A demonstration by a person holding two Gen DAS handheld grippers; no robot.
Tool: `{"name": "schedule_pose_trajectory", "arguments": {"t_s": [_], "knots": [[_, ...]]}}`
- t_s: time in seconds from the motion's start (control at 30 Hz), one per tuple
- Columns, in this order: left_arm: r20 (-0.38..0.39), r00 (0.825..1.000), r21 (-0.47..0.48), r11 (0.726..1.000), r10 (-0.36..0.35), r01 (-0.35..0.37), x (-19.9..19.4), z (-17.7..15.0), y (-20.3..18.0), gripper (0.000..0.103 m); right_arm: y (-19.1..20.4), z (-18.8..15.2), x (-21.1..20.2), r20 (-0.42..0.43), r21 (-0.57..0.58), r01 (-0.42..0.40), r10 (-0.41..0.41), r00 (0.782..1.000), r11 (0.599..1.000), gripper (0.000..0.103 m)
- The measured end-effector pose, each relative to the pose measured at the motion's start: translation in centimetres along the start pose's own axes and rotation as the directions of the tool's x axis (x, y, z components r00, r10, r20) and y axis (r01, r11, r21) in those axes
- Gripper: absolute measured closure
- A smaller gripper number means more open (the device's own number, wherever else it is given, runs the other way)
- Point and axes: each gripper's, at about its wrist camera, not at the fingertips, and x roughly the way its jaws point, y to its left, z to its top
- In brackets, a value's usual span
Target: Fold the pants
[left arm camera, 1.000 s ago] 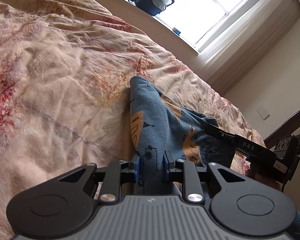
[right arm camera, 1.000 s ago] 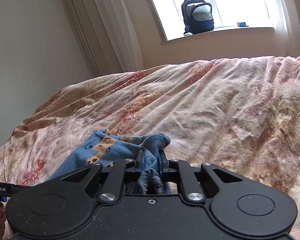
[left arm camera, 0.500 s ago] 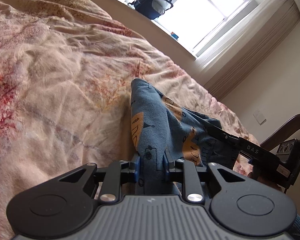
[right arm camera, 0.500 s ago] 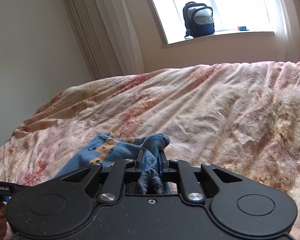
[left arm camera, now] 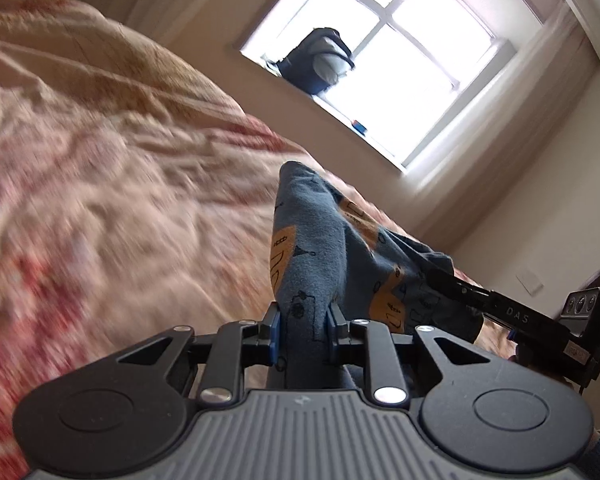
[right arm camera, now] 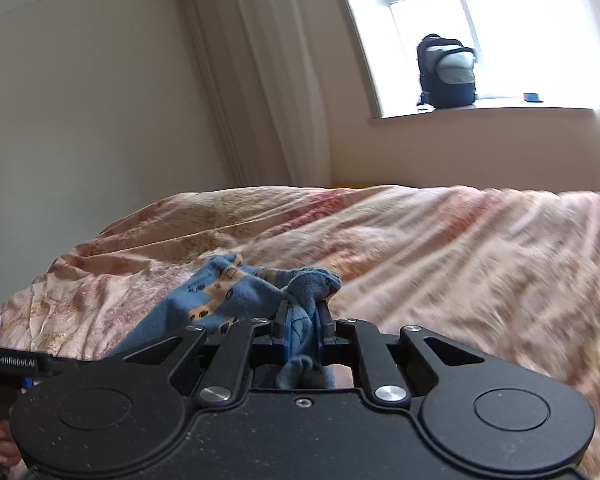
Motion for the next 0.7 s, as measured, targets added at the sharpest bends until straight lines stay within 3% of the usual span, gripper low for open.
{"name": "schedule_pose_trajectory", "arguments": {"t_s": [0.27,0.7], "knots": [[0.05,0.997,-0.022,0.999,0.05,-0.049,0.8,2.2,2.3,0.079,1.8,2.1,5.9,-0.029,-0.047,-0.041,0.04,0.999,0.998,0.092],[-0.022,0.996,-0.118,0.989,0.089,-0.091,2.4,1.4,6.0,0.079,2.9,1.4,11.3,-0.103,-0.087,-0.034,0.025,0.994,0.996,0.093]]}}
